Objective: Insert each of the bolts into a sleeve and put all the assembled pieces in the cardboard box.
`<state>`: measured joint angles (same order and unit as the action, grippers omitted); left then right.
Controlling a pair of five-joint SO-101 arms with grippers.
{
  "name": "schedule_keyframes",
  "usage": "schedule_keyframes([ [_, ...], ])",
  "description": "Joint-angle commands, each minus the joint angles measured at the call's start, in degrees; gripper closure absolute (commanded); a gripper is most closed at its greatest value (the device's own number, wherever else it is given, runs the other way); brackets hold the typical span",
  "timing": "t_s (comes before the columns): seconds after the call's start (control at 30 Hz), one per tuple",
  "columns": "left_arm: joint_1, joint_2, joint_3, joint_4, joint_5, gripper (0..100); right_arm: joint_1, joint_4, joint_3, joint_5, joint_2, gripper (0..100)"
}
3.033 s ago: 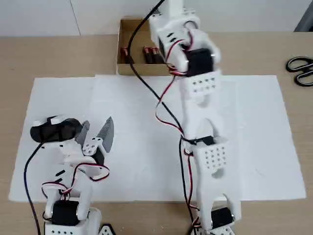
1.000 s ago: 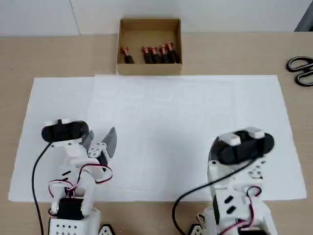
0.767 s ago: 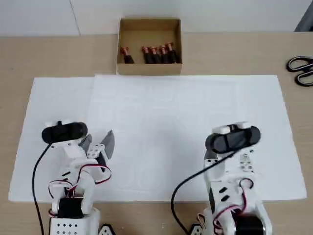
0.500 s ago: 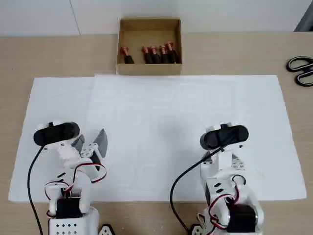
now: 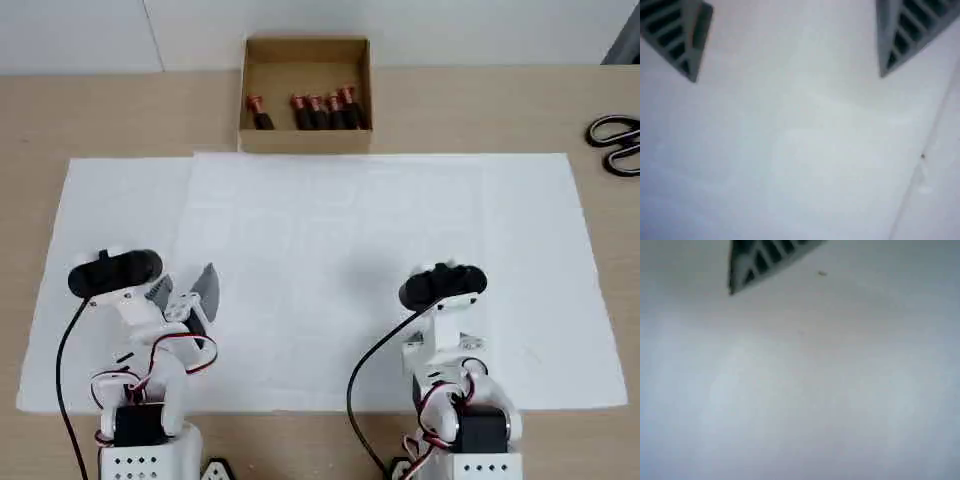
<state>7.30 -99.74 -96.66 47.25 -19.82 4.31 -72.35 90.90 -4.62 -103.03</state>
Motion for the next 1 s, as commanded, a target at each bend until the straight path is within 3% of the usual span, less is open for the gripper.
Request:
schedule_keyframes([
  [0.0,0.26,-0.62,0.22,0.26,0.26,78,-0.04,1.19,-0.09,-0.26,-0.4,85.0],
  [0.13,0.18,-0.62,0.22,0.62,0.18,78,-0.04,1.19,-0.09,-0.26,-0.4,85.0],
  [0.47,-0.18,-0.62,4.53,15.21,0.26,78,-0.04,1.19,-0.09,-0.26,-0.4,85.0],
  [0.97,0.18,-0.62,5.05,16.35,0.18,78,-0.04,1.19,-0.09,-0.26,-0.4,85.0],
])
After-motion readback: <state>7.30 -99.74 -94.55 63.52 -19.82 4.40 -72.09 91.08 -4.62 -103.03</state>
